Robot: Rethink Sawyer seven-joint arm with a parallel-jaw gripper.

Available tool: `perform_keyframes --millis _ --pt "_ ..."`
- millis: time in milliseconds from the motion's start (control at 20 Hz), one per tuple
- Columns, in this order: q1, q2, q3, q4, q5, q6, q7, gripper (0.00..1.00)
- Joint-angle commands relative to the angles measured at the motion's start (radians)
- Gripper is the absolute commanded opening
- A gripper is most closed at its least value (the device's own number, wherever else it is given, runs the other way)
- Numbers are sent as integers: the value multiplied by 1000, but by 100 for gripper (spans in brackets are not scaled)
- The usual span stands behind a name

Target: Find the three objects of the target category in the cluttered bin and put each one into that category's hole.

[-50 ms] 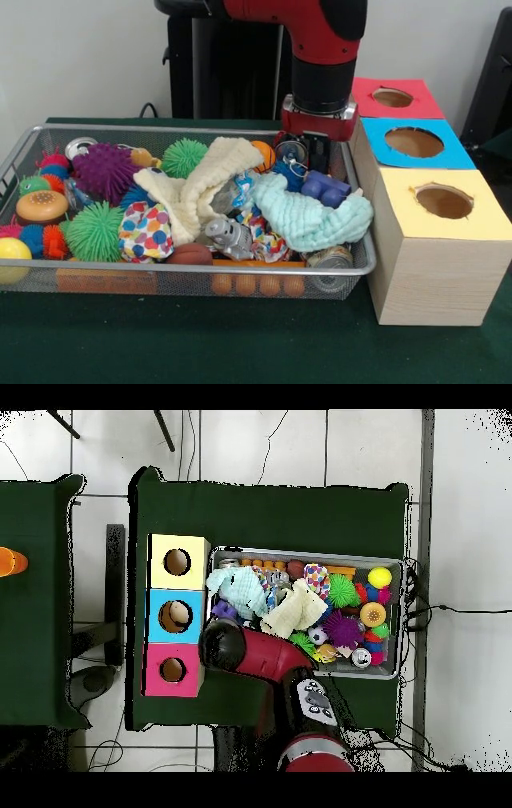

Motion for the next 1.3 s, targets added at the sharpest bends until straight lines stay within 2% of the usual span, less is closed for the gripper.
perform_keyframes --millis 50,300,450,650,900,1100,1150,1300 --pt "36 -129 -11 49 76 171 243 0" --pt "91 -305 -83 95 80 367 275 0" --pt "128 -356 -132 77 66 459 288 0" --pt "141 -341 -150 63 73 463 285 0" --pt "104 -267 -123 72 91 339 237 0" --pt "105 -242 -138 49 58 313 206 0" --pt "109 -241 -144 49 57 295 205 100" --pt "122 -234 -163 26 33 280 201 100"
